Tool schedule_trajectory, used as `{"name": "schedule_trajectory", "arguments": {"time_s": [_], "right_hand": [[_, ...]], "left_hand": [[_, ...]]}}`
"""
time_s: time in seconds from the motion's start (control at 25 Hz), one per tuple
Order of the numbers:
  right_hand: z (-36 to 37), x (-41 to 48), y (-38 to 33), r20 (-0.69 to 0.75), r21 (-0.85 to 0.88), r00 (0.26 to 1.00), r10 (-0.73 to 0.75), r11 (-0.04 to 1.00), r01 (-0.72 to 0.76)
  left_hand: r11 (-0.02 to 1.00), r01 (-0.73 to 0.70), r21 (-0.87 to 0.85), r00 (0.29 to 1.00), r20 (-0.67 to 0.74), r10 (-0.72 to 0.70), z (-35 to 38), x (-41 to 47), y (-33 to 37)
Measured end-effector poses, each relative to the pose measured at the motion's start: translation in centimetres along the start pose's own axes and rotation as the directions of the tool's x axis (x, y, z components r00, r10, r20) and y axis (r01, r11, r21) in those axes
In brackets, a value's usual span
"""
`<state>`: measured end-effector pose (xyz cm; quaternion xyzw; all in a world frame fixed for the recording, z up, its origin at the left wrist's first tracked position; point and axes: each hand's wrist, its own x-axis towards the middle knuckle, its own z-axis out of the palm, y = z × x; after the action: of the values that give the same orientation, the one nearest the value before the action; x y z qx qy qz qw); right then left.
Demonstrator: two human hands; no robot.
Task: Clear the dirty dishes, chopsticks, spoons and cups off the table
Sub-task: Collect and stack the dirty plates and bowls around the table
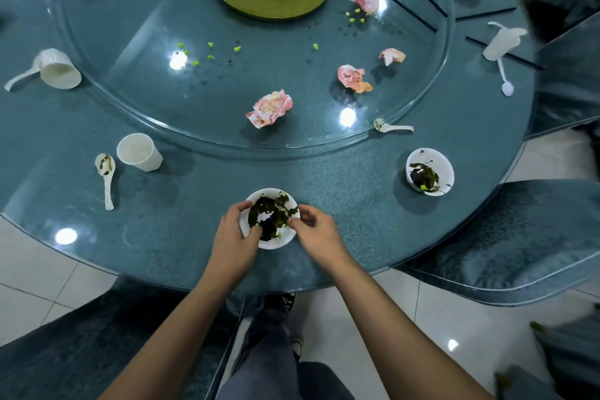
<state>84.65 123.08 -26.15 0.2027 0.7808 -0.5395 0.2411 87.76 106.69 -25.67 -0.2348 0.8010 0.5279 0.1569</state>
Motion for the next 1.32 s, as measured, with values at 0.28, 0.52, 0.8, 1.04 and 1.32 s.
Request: {"name": "schedule_trajectory", "arguments": {"time_s": [0.28, 0.52, 0.8, 1.04, 1.32], "right_hand": [[-4.3, 0.2, -1.0, -0.074, 0.023, 0.997, -0.039, 0.999, 0.041], [-10.7, 1.4, -0.8, -0.182, 0.034, 0.981, -0.062, 0.997, 0.069], [-19.5, 2.8, 0.3, -0.212, 0.072, 0.973, -0.090, 0.992, 0.107], [-27.1, 3.7, 1.7, -0.218, 0.050, 0.967, -0.135, 0.987, 0.149], [-32.1, 5.8, 2.6, -0.254, 0.059, 0.961, -0.111, 0.990, 0.131]], "left_hand": [[0.997, -0.071, -0.022, 0.996, 0.045, 0.072, 2.0, 0.3, 3.0], [0.986, -0.165, -0.027, 0.980, 0.108, 0.167, 6.9, 1.0, 7.4], [0.981, -0.192, -0.038, 0.975, 0.105, 0.195, 14.6, 0.2, 12.3], [0.973, -0.231, -0.002, 0.970, 0.078, 0.230, 21.2, -0.8, 16.1], [0.973, -0.232, 0.019, 0.966, 0.126, 0.228, 26.1, -0.6, 19.0]]}}
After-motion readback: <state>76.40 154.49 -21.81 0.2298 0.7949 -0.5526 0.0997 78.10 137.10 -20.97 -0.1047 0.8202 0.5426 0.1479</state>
